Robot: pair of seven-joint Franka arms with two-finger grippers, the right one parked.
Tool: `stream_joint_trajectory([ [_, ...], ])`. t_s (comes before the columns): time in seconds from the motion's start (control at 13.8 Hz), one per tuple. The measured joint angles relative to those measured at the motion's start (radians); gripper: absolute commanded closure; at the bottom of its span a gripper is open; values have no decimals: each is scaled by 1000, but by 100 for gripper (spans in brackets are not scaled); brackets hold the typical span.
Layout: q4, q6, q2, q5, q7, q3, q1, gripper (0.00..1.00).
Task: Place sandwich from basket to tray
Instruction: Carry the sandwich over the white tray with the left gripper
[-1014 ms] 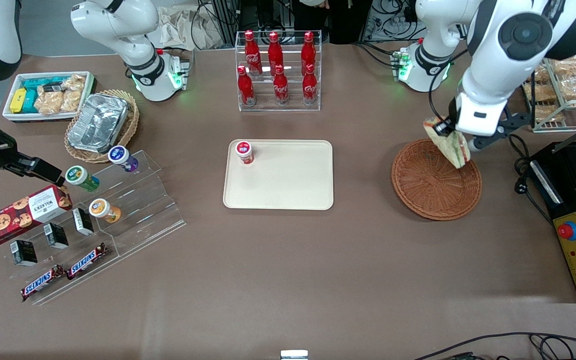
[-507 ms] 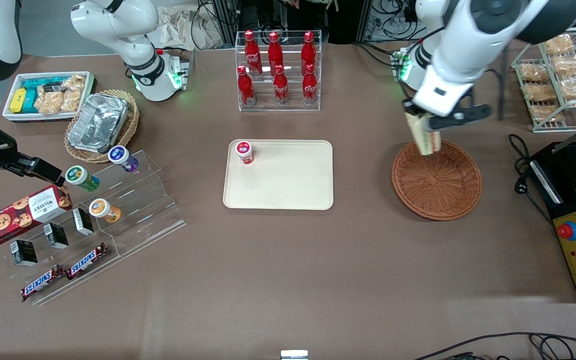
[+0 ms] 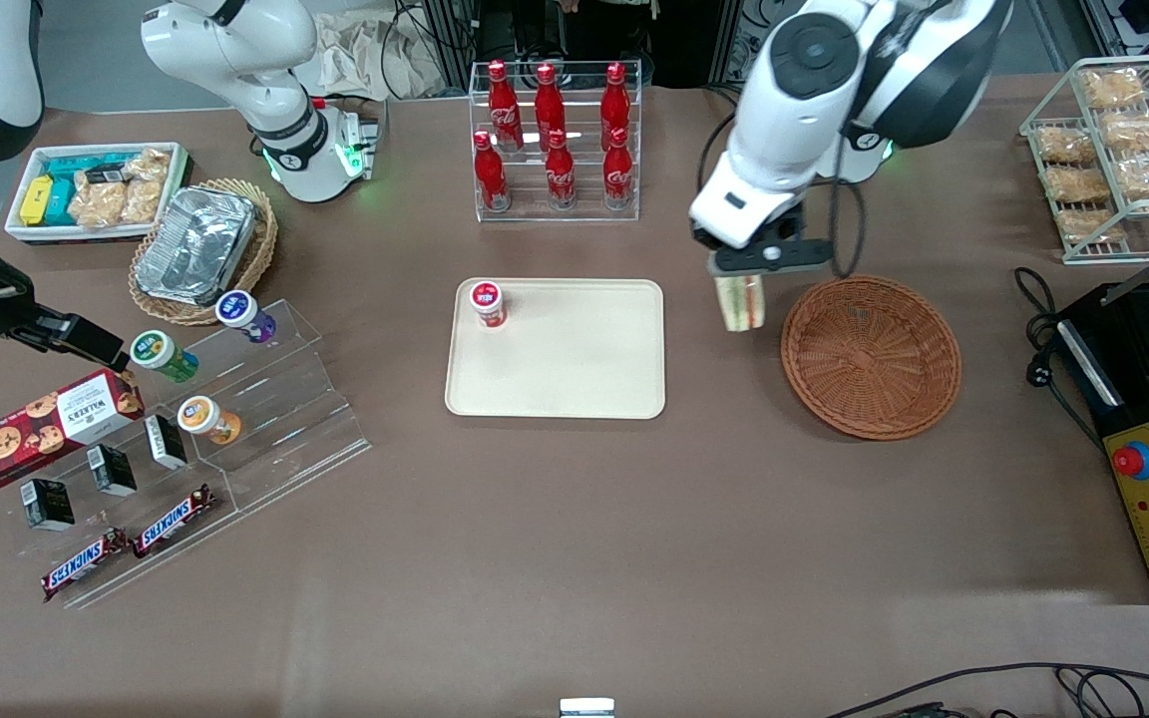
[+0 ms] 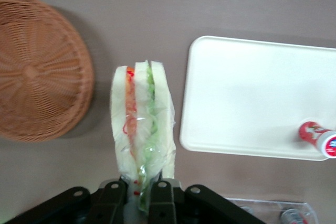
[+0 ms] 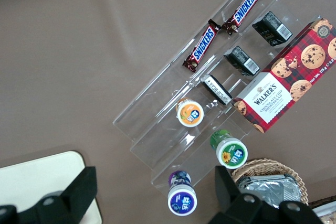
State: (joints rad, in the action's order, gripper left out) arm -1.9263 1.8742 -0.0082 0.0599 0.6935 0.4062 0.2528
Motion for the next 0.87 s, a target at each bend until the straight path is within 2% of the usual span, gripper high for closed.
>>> stream_joint_trajectory([
  [0.14,-1,103,58,-7,24,0,38,100],
  [0.43,-5,270,191,-121,108,0,107,100],
  [0.72,-12,365,292,-168,143,-1,146,100],
  [0.87,-17,400,338,-219,178,-1,165,100],
])
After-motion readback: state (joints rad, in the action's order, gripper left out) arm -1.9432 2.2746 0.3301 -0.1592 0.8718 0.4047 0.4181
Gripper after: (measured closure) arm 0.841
